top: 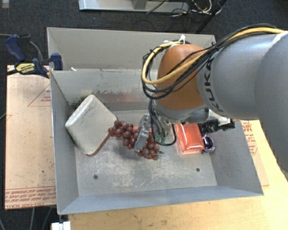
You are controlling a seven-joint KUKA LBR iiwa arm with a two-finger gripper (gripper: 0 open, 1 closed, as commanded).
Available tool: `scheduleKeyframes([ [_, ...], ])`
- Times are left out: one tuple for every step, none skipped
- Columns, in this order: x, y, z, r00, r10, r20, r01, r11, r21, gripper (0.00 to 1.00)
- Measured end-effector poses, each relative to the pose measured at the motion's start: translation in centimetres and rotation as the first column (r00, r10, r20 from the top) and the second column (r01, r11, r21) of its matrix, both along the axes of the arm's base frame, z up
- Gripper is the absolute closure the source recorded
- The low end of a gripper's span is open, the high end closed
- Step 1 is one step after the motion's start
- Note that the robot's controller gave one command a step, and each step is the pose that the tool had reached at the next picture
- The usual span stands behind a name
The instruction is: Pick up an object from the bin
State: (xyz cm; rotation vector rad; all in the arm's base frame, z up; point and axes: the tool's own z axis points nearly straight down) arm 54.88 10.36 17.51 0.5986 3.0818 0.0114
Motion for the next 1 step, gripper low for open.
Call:
scheduleKeyframes([
  [0.04,0.01,0.85,1.0,0.0,0.001,0.0,1.0,0.0,1.0],
])
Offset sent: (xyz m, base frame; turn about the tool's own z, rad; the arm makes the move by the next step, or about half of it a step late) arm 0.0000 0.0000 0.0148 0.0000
